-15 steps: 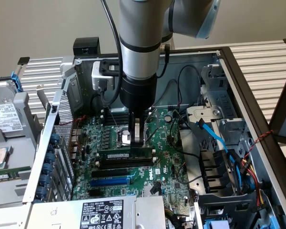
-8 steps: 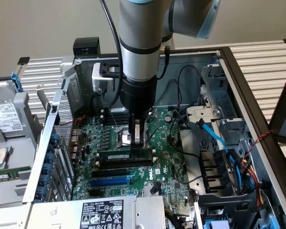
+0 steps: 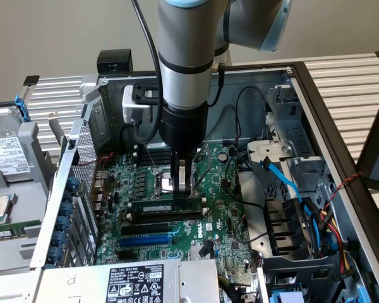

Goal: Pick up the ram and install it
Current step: 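Insert the ram into the slot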

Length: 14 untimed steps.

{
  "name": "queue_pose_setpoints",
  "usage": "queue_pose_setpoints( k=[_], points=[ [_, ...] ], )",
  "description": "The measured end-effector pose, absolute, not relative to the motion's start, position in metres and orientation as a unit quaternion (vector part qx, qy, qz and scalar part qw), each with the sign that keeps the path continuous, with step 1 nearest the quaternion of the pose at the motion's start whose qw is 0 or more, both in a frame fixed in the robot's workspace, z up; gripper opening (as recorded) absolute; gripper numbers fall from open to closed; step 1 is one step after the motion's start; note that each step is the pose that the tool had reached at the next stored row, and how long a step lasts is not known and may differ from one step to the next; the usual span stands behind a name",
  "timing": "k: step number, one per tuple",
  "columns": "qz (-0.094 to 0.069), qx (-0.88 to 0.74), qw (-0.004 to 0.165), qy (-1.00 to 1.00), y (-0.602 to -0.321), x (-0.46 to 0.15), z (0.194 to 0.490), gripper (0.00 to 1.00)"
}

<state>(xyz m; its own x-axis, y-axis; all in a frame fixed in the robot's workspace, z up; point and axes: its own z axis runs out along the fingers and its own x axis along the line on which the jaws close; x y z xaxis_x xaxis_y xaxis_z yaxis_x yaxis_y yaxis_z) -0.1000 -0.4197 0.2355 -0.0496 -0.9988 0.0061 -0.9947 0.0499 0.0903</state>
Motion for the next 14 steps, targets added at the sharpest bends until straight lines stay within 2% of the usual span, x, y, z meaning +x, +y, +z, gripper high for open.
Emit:
queue_pose_setpoints(
  k=[14],
  points=[
    [-0.029, 0.688, 0.029, -0.724, -0.4196, -0.1009, 0.234, 0.13]
  ],
)
